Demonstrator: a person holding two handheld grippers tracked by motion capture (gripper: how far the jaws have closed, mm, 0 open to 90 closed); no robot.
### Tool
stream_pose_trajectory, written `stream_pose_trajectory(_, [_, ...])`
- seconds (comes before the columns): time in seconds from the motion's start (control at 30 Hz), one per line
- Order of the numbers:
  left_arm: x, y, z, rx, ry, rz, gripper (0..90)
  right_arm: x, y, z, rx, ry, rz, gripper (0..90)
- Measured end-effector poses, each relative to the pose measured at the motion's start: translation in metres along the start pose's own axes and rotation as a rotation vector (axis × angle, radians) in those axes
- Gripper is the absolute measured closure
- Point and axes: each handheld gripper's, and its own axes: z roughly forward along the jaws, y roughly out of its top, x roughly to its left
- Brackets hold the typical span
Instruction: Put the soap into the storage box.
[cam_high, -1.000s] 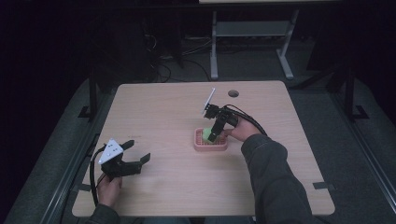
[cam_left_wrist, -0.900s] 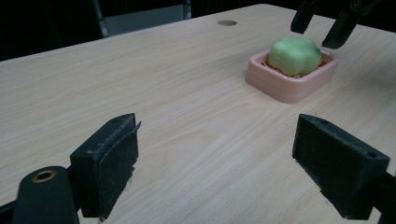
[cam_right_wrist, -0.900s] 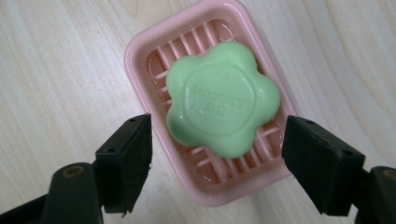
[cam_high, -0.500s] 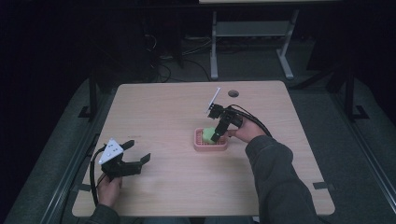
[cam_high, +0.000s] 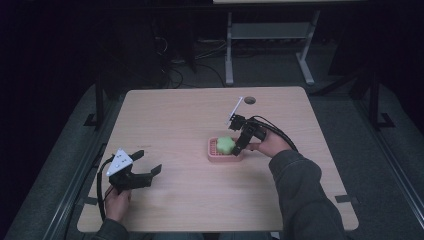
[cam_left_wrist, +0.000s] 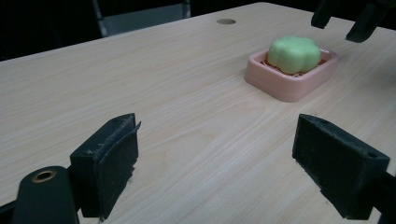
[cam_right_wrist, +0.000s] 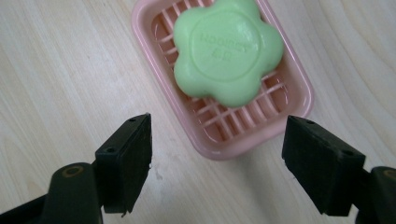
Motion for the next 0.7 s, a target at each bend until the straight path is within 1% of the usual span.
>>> stream_pose_trajectory(0.23, [0.0,0.0,0.0,0.0,-0.001,-0.002,14.1,0.003,-0.007,-0.009,-0.009,-0.011,-0.001,23.4])
stream_pose_trajectory(0.27, [0.0,0.0,0.0,0.002,-0.001,0.0,14.1,0.003,-0.009,-0.01,-0.018,-0.012,-0.003,23.4])
stream_pose_trajectory(0.57, [-0.001,0.0,0.0,0.005,-0.001,0.0,14.2,0.001,-0.027,-0.013,-0.037,-0.006,0.028,23.4])
stream_pose_trajectory(0.63, [-0.001,0.0,0.001,0.005,-0.002,-0.001,14.1,0.001,-0.031,-0.014,-0.025,-0.006,0.035,23.1])
stream_pose_trajectory(0.7, [-0.001,0.0,0.001,0.006,-0.002,0.002,14.2,0.001,-0.034,-0.015,-0.039,-0.005,0.039,23.2])
